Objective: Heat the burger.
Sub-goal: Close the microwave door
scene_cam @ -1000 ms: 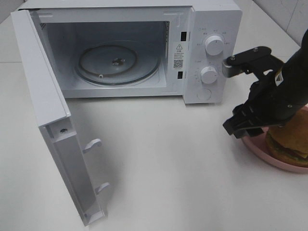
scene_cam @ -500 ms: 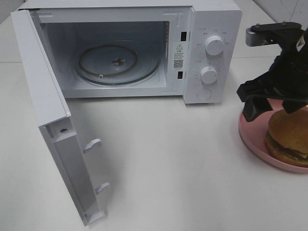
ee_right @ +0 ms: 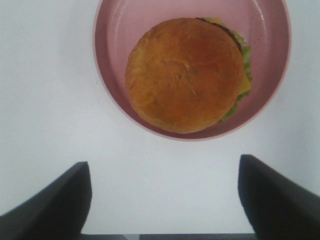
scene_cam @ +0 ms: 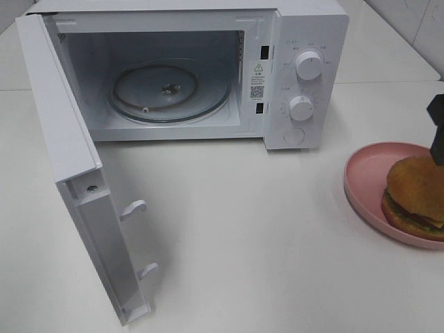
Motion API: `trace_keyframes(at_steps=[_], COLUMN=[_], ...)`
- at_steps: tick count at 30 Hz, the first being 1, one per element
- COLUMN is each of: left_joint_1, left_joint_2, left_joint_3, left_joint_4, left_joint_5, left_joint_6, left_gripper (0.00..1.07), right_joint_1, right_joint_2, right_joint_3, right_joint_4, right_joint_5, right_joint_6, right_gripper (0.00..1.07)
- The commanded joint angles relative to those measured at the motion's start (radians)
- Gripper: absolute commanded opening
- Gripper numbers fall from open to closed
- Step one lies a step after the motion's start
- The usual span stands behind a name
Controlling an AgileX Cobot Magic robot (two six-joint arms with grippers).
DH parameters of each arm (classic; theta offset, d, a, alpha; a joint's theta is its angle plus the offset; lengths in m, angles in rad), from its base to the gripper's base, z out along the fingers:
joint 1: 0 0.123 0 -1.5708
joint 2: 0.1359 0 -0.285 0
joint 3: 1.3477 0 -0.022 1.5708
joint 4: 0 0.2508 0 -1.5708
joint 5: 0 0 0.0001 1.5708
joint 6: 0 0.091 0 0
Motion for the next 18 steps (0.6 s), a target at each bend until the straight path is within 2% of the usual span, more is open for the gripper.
trace_keyframes(at_steps=[1, 3, 5, 8, 10, 13, 15, 17, 18], left_joint_1=[0.005, 0.005, 0.005, 0.005, 0.005, 0.005, 0.005, 0.005, 0.005], left_joint_2=[-0.020, -0.020, -0.020, -0.020, -0.020, -0.020, -0.020, -0.020, -0.020], left_joint_3=[0.003, 0.003, 0.003, 0.003, 0.003, 0.003, 0.003, 0.003, 0.003], left_joint_4=[-0.006, -0.006, -0.006, -0.006, -0.006, -0.006, -0.006, -0.006, -0.006], left_joint_5=[-0.015, -0.015, -0.015, -0.015, -0.015, -0.015, -0.015, -0.015, -0.015], left_joint_6=[-0.003, -0.003, -0.003, -0.003, -0.003, -0.003, -0.003, -0.003, -0.003], left_gripper=[0.00, 0.00, 0.00, 0.00, 0.00, 0.00, 0.00, 0.00, 0.00], right_joint_1=[-0.005, -0.005, -0.005, -0.005, -0.005, -0.005, -0.005, -0.005, -0.005], right_joint_2=[-0.073, -0.108, -0.251, -0.284, -0.450, -0.484, -0.639, -0.670, -0.745], right_joint_3=[0.027, 0.045, 0.130, 0.150, 0.242, 0.260, 0.343, 0.360, 0.397], right_joint_4=[-0.003, -0.003, 0.010, 0.014, 0.029, 0.029, 0.028, 0.028, 0.028], right_joint_5=[0.022, 0.022, 0.049, 0.058, 0.081, 0.086, 0.092, 0.091, 0.088], right_joint_6=[-0.009, -0.009, 0.002, 0.002, 0.002, 0.002, -0.002, -0.005, -0.013], right_gripper=[0.76, 0.76, 0.76, 0.76, 0.76, 0.76, 0.76, 0.76, 0.76])
